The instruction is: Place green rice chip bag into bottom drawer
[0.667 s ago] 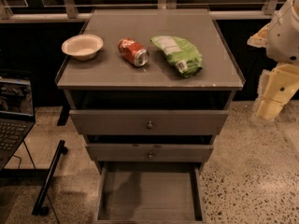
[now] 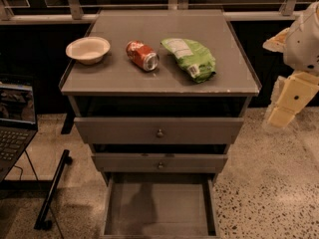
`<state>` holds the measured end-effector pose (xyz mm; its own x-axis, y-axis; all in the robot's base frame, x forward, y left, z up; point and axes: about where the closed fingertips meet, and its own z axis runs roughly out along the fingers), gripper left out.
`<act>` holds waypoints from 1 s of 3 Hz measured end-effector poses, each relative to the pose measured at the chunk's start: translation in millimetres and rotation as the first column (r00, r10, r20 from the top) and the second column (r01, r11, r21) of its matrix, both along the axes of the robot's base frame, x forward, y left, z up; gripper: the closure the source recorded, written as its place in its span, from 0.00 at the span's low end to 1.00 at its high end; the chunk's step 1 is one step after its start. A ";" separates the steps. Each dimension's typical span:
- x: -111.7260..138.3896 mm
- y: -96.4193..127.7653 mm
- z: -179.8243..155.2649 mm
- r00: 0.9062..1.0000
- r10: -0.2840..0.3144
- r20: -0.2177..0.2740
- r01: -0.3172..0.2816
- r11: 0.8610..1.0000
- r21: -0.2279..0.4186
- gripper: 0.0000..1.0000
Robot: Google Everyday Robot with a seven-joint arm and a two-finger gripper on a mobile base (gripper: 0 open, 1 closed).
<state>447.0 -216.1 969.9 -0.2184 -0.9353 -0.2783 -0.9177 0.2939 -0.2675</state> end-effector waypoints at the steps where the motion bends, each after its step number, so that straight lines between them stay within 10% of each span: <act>1: 34.8 -2.7 -22.9 0.998 -0.016 0.066 0.006 0.987 0.159 0.00; 3: 126.9 -15.2 -46.9 0.988 -0.101 0.117 0.056 0.940 0.337 0.00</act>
Offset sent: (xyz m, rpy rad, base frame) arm 0.1450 -0.0168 -0.0629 0.4287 -0.1799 -0.0614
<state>573.9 -231.3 923.0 -0.2282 -0.7663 -0.6006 -0.8515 0.4562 -0.2586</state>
